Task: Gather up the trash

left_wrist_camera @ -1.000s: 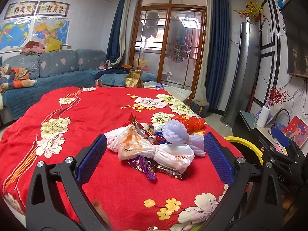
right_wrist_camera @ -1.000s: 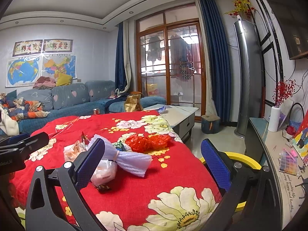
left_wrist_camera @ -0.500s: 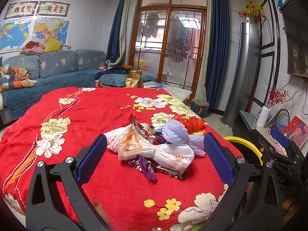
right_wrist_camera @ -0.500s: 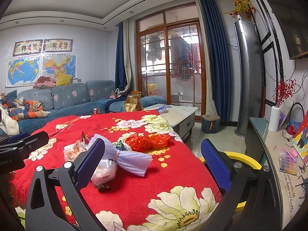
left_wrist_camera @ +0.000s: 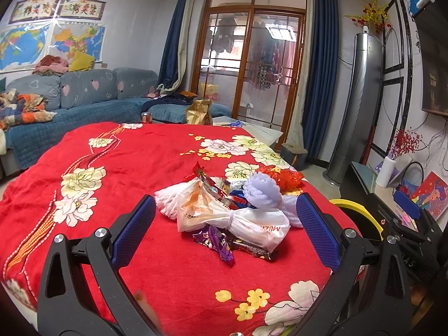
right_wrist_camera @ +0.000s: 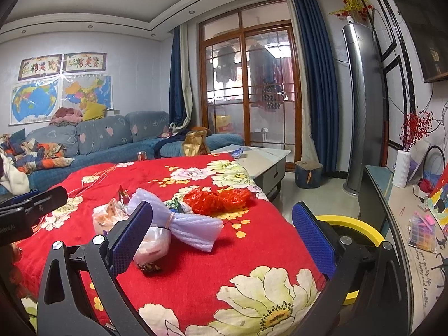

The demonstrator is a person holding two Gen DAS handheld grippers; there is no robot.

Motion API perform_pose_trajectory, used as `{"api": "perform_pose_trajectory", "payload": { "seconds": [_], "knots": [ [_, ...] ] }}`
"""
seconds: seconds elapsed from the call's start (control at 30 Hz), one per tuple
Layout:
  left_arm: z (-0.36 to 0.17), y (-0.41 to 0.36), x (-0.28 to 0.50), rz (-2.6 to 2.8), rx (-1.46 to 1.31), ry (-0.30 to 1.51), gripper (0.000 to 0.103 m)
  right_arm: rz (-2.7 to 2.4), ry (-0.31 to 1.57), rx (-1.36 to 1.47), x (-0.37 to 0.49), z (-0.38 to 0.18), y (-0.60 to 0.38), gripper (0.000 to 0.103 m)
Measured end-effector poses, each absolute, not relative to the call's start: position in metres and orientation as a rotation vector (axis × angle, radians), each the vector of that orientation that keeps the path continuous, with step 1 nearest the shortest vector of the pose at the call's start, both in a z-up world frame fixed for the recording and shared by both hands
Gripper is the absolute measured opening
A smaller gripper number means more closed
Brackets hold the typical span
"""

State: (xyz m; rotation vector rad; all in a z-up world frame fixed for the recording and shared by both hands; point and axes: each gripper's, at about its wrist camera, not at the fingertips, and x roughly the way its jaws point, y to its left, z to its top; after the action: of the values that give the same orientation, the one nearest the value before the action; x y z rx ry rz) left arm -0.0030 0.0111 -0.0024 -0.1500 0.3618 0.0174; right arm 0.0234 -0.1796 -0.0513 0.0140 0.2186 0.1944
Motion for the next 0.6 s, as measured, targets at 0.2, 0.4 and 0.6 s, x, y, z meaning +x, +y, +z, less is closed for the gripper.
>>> {"api": "perform_pose_trajectory", "payload": {
  "seconds": [0.2,0.4,0.6],
  "knots": [
    [-0.003,0.030,-0.001,0.025,-0.185,0.355,0.092,0.255,0.244,-0.034,0.029,-0.050,-0.164,0.097],
    [-0.005,0.061,0.009,0.116,-0.212,0.372,0.092,0.342,0.276,-0.080,0.038,-0.048,-0.138,0.097],
    [-0.008,0.086,0.018,0.168,-0.223,0.403,0.092,0.413,0.321,-0.108,0.049,-0.049,-0.110,0.097]
  ]
}}
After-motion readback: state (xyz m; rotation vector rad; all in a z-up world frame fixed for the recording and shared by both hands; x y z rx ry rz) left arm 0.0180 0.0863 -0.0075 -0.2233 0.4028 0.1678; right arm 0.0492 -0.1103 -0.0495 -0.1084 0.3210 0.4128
